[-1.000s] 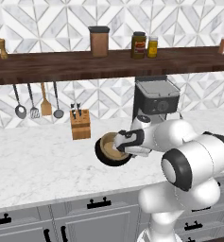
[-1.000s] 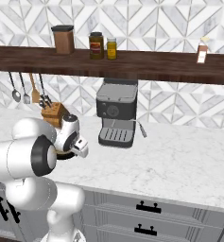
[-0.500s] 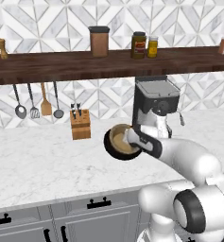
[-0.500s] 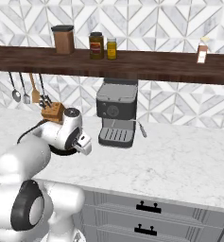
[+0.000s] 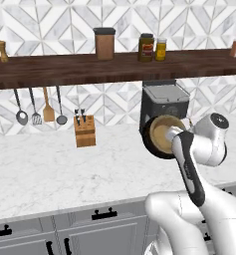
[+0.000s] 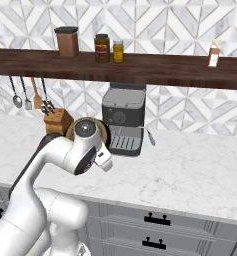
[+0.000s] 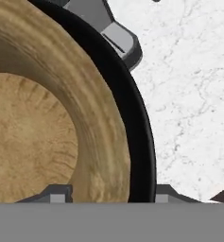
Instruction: Pick up the bowls on the counter and stack them on top of one another in the open cabinet. Place the smaller bowl on top of the larger bowl.
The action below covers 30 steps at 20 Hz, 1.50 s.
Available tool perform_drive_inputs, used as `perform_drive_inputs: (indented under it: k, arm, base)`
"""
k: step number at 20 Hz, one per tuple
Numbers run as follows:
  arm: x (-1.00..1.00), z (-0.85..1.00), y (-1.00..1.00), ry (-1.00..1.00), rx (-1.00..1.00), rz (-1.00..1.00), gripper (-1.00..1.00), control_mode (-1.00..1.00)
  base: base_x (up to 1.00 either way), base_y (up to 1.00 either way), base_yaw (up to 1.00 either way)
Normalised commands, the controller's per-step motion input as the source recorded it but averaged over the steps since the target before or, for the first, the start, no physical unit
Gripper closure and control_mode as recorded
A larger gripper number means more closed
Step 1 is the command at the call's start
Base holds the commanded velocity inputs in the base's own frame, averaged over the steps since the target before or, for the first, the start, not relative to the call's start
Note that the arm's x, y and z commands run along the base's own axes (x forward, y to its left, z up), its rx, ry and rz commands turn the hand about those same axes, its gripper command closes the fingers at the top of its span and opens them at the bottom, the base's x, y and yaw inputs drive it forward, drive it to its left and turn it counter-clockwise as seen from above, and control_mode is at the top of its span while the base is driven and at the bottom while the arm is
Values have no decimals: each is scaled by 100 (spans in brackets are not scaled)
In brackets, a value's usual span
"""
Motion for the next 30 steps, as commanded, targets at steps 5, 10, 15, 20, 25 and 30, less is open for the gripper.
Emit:
perform_drive_inputs:
  k: [5, 10, 15, 20, 25, 30]
  arm:
    - [-3, 100, -100, -19, 12, -30, 100, -100]
    - [1, 100, -100, -9, 18, -31, 100, -100]
    - [9, 100, -88, -2, 18, -28, 100, -100]
    - [0, 100, -83, 0, 20, -23, 100, -100]
    - [8, 100, -54, 0, 26, -15, 100, -100]
    - [63, 63, -2, 1, 29, 0, 100, -100]
  base:
    - [0, 0, 0]
    - [0, 0, 0]
    - [0, 0, 0]
    - [0, 0, 0]
    - [0, 0, 0]
    - [0, 0, 0]
